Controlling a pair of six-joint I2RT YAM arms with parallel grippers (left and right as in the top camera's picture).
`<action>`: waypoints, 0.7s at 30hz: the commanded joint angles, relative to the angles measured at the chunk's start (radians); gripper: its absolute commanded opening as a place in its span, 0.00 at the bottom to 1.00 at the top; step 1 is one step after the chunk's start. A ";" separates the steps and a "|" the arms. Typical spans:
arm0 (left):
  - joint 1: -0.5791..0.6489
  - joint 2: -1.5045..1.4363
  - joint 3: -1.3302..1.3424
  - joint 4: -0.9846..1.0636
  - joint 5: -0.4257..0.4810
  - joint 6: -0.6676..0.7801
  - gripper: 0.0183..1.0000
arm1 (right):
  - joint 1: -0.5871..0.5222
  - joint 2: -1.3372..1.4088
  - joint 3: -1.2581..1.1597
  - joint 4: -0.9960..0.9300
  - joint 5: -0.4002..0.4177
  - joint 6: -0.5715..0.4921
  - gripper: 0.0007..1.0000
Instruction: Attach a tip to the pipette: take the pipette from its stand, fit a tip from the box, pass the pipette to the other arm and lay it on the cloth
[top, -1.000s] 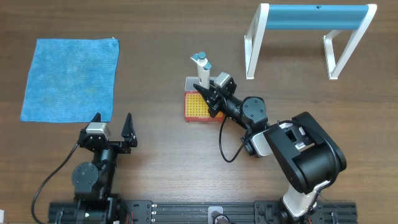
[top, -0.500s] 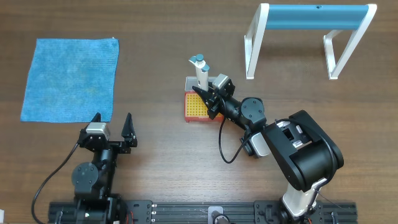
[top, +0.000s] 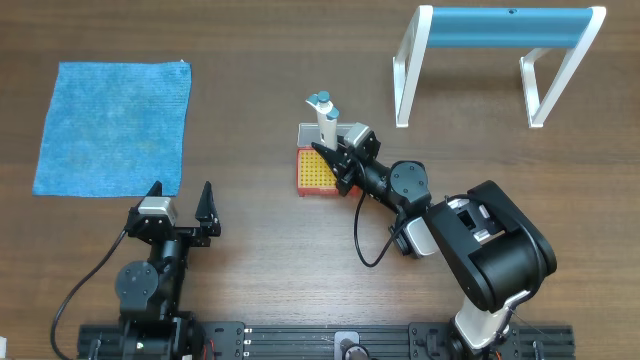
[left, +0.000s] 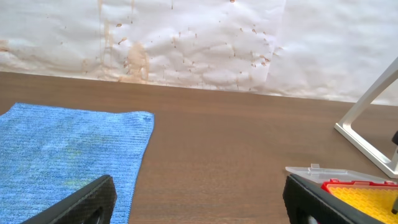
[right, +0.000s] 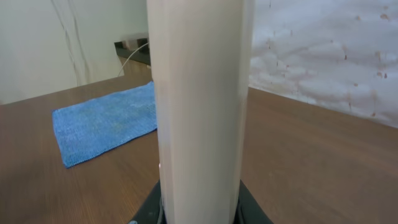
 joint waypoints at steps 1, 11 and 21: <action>0.004 -0.007 -0.002 -0.007 -0.004 0.009 0.87 | 0.001 -0.048 -0.008 0.005 -0.015 -0.022 0.08; 0.004 -0.007 -0.002 -0.007 -0.004 0.009 0.87 | -0.001 -0.047 -0.008 -0.018 -0.015 -0.023 0.08; 0.004 -0.007 -0.002 -0.007 -0.004 0.009 0.87 | 0.001 -0.039 -0.008 -0.020 -0.016 -0.043 0.08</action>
